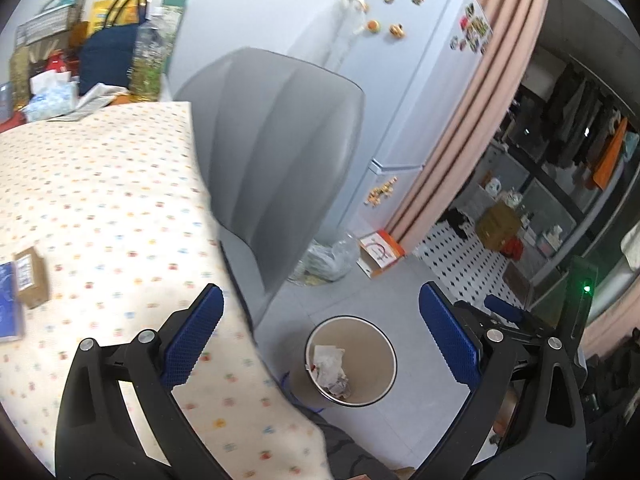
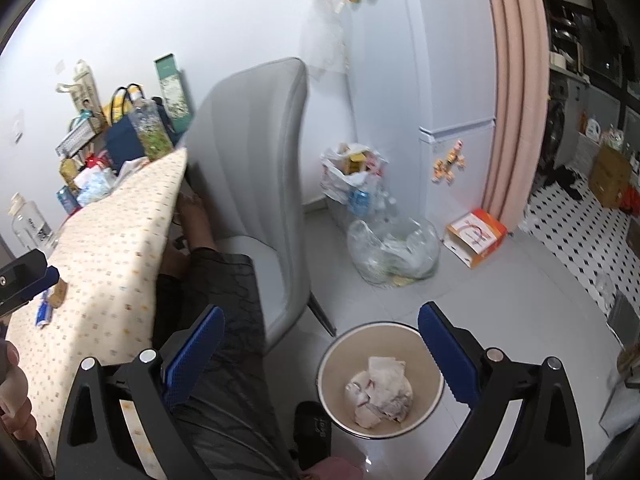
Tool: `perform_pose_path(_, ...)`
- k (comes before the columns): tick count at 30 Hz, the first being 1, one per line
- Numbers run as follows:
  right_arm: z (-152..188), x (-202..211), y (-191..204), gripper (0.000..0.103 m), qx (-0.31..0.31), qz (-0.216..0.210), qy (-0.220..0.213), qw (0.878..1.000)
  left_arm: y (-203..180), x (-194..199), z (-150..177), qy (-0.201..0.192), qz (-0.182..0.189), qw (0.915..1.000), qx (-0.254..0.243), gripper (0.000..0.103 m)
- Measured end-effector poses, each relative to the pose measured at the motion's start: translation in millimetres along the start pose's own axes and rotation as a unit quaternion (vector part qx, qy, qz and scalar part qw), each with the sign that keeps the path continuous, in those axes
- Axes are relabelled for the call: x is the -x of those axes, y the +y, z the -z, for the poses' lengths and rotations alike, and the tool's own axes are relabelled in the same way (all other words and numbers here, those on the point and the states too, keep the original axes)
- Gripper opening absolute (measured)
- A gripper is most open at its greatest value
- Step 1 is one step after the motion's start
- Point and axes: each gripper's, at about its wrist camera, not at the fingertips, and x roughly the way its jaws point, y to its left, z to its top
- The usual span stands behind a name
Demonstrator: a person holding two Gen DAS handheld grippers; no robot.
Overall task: Collect trash
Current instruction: 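Swing both open tools back toward the table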
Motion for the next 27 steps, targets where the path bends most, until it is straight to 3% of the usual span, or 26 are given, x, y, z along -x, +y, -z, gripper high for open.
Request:
perform_pose_path(9,-4,4,56,0.095,0.022,-0.053,0.002,0.998,53,47,6,-0.043,-0.062,0.9963,0.04,0.097)
perform_pose_path(19,-5,2,129,0.095,0.055,-0.109,-0.002,0.992,130,100,23,-0.078,-0.138,0.9805,0.116,0.097)
perform_pose_path(27,-4,3,178,0.095,0.09,-0.147,-0.009,0.985,172,118,36,-0.081,-0.195,0.9673,0.141,0.097)
